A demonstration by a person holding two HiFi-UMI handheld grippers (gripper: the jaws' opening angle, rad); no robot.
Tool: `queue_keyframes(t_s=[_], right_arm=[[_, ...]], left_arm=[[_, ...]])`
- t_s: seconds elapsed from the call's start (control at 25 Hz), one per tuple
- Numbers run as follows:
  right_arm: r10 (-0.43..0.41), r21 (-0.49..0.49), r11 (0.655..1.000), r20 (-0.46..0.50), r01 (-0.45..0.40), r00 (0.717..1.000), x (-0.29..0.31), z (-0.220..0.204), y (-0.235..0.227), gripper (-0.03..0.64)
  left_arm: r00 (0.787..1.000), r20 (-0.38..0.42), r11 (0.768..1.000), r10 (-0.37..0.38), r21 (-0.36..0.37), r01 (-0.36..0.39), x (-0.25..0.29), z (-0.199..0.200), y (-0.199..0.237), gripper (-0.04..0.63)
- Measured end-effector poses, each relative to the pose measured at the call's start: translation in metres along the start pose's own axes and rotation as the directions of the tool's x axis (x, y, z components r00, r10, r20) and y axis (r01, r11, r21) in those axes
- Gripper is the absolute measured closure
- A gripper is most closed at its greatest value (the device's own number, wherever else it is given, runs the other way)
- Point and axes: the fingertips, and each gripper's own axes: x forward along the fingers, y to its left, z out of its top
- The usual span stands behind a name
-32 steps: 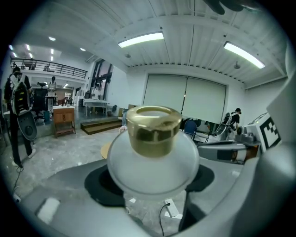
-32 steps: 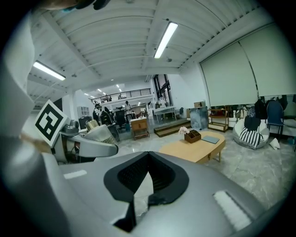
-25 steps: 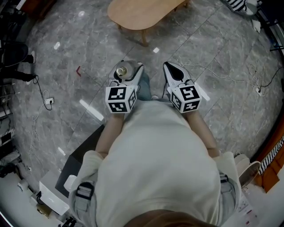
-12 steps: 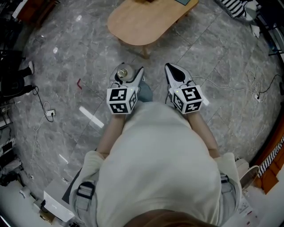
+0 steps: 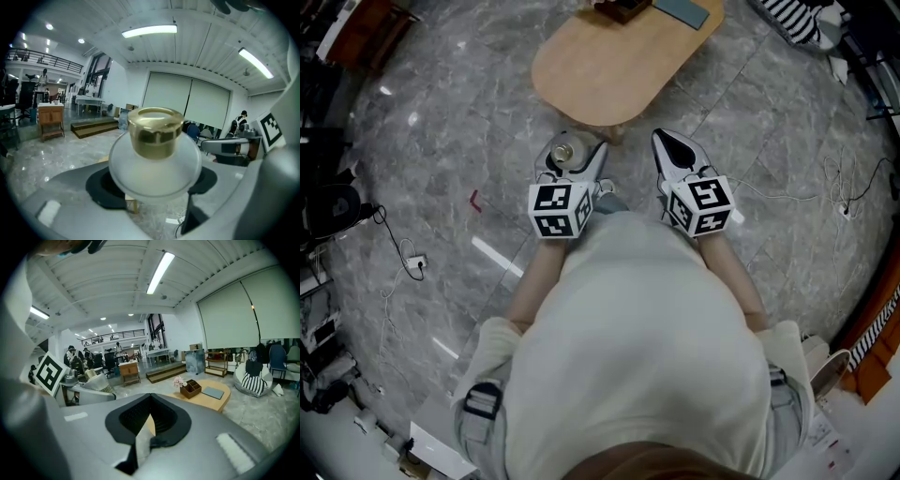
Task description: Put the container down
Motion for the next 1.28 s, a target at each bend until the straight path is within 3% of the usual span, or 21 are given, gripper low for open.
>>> queue_keyframes(t_s=[0.4,0.76,1.28], right_arm=[[-0.041,0.006,0.999,0.001,0.041,0.999,0.060,0.021,-0.016,0.615],[-0.079,0.052,0.995,-0.040,0.081,0.996,0.092,0.016,-0.026,0.615],[-0.058,0.073,0.995,-0.139,0.068,0.989,0.119,-0.024,-0.051,0.615]], left_arm=[[0.998,-0.019,0.998,-0.057,0.018,0.057,0.053,0.027,0.044,0.250],[0.993,-0.068,0.995,-0.096,0.016,0.097,0.088,0.027,0.068,0.250],[0.989,-0.140,0.999,-0.051,-0.003,0.051,0.159,-0.004,0.095,0.250]])
